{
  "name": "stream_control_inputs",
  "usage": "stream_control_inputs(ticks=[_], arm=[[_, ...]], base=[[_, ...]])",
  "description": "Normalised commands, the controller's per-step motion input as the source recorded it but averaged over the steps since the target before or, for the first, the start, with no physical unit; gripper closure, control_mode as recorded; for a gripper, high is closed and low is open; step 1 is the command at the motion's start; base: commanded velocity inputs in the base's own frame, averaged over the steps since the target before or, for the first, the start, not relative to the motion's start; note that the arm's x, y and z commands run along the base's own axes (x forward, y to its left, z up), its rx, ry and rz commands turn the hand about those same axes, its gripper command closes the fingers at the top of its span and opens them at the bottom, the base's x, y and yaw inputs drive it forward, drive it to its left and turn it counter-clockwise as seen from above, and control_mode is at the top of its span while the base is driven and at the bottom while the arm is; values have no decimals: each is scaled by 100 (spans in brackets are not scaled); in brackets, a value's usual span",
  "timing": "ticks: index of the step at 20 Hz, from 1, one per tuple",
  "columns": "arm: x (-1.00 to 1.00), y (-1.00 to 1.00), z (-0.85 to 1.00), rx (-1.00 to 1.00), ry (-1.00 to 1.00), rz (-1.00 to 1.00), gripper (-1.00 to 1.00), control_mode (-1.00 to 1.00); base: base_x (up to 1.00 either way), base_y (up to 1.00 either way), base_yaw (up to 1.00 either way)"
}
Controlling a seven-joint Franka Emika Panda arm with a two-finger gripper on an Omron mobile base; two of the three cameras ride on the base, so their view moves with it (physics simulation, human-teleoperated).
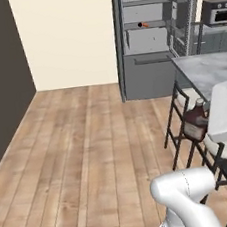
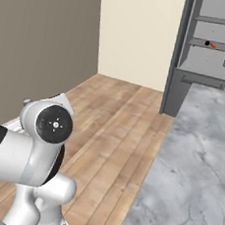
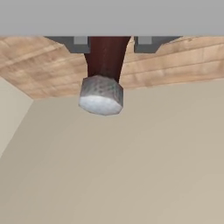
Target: Place the ketchup and mustard from the counter to the top shelf of the fridge. If the existing items in the fridge are on the top shelf, move them to other shelves.
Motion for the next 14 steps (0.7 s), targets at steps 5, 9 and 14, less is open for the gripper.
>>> stream_control_inputs(ticks=[5, 9, 14], arm=[[0, 0, 0, 0, 0, 0, 100, 100], [0, 0, 0, 0, 0, 0, 100, 100], [0, 0, 0, 0, 0, 0, 100, 100]], base=[[100, 38, 1], [100, 36, -1], [100, 2, -5]])
